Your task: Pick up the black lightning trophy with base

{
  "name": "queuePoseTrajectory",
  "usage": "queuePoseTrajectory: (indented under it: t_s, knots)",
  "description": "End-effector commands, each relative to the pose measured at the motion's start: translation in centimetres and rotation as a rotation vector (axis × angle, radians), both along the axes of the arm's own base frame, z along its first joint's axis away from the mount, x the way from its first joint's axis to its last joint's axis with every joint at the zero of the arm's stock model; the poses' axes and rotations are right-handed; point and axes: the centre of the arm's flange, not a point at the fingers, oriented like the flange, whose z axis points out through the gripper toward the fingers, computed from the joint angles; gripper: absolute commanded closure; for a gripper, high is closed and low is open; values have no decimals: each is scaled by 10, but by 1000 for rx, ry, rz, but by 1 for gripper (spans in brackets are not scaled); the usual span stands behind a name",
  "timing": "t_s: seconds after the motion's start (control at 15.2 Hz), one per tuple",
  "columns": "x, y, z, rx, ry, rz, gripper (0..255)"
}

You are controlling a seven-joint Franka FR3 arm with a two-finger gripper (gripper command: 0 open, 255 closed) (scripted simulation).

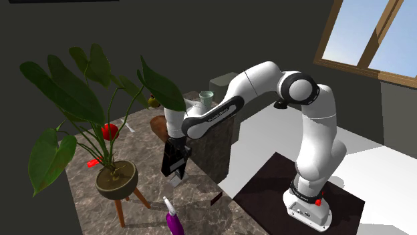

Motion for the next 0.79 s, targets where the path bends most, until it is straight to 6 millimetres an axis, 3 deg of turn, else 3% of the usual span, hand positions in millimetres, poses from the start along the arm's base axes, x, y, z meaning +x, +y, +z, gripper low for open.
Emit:
queuePoseTrajectory:
  t_s: [0.0, 0.73]
  knots:
    - [0, 0, 7, 0, 1, 1, 255]
    - [0, 0, 65, 0, 1, 1, 255]
